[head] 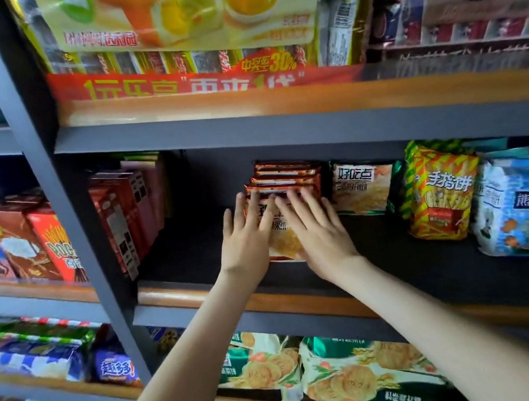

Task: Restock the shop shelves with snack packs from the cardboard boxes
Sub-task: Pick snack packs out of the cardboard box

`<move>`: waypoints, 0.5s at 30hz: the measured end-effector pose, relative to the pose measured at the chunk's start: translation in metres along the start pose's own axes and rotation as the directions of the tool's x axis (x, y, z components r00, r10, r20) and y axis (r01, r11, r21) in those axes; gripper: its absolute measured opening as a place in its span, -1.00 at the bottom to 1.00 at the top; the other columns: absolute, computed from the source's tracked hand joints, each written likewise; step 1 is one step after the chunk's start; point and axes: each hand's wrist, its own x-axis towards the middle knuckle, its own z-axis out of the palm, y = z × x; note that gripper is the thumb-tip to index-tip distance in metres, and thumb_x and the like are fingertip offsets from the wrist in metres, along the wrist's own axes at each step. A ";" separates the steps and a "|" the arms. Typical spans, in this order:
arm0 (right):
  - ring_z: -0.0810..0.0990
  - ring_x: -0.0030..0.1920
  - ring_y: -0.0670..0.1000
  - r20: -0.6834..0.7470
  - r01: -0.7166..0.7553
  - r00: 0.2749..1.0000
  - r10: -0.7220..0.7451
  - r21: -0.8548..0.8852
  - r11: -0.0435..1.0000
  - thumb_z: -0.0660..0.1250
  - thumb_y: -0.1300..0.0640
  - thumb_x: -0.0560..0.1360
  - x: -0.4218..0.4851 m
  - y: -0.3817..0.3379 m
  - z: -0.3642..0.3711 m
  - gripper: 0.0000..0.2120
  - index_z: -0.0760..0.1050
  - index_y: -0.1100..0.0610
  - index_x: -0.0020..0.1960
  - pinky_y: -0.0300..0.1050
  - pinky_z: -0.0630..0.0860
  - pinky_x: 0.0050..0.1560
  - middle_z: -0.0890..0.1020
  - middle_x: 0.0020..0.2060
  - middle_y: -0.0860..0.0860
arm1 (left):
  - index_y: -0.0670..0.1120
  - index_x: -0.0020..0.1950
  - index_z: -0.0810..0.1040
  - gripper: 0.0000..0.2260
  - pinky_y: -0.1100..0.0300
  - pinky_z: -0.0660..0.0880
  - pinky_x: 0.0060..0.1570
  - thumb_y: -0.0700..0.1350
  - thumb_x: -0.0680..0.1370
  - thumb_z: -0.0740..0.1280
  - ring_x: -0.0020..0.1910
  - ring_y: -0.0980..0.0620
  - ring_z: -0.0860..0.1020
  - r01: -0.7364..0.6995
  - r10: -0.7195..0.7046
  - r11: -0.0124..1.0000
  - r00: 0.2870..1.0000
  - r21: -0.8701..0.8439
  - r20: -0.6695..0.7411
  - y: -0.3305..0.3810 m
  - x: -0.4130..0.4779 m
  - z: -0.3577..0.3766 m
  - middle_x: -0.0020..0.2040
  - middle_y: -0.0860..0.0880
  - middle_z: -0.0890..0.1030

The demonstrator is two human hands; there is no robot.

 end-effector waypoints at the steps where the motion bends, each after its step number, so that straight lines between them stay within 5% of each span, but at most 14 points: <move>1: -0.01 0.55 0.17 0.015 -0.001 1.000 0.001 0.007 1.000 0.58 0.12 0.29 0.000 0.000 -0.002 0.12 -0.17 0.08 0.54 0.18 -0.09 0.46 0.08 0.55 0.11 | -0.01 0.58 -0.25 -0.31 -0.11 -0.15 0.49 -0.15 0.63 0.18 0.55 -0.18 -0.22 0.032 -0.033 0.999 0.999 0.034 0.043 0.002 -0.002 -0.005 0.58 -0.14 -0.20; 4: -0.15 0.55 0.17 0.031 0.024 0.999 -0.027 0.094 0.995 0.45 0.09 0.45 -0.010 -0.001 -0.014 -0.01 -0.23 0.05 0.56 0.17 -0.22 0.46 -0.07 0.56 0.13 | 0.01 0.58 -0.23 -0.29 -0.11 -0.16 0.49 -0.09 0.61 0.20 0.56 -0.14 -0.20 0.134 -0.135 0.991 0.990 0.019 0.052 0.017 -0.018 -0.023 0.58 -0.15 -0.19; 8: 0.23 0.45 0.20 -0.282 0.153 0.958 -0.052 0.347 0.925 0.46 0.14 0.39 -0.067 -0.001 -0.039 -0.24 0.22 0.14 0.51 0.22 0.20 0.40 0.29 0.46 0.19 | -0.14 0.57 0.10 -0.39 -0.11 0.00 0.48 -0.12 0.58 0.27 0.54 -0.20 0.08 0.246 -0.282 0.940 0.950 -0.238 -0.132 0.066 -0.077 -0.037 0.55 -0.22 0.13; 11: 0.33 0.34 0.15 -0.388 0.292 0.917 -0.089 0.501 0.815 0.33 0.14 0.48 -0.146 0.004 -0.046 -0.46 0.33 0.19 0.43 0.08 0.27 0.32 0.42 0.36 0.17 | -0.24 0.38 0.39 -0.57 -0.02 0.30 0.33 -0.19 0.53 0.31 0.34 -0.19 0.39 0.205 -0.329 0.902 0.896 -0.380 -0.297 0.122 -0.152 -0.019 0.35 -0.24 0.44; 15: 0.44 0.24 0.11 -0.303 0.369 0.929 -0.214 0.690 0.622 0.25 0.19 0.53 -0.283 0.009 -0.010 -0.61 0.39 0.22 0.34 0.01 0.32 0.29 0.52 0.23 0.13 | -0.27 0.27 0.44 -0.64 0.09 0.33 0.19 -0.17 0.51 0.20 0.19 -0.12 0.41 0.352 -0.444 0.788 0.893 -0.506 -0.069 0.203 -0.272 0.037 0.20 -0.25 0.53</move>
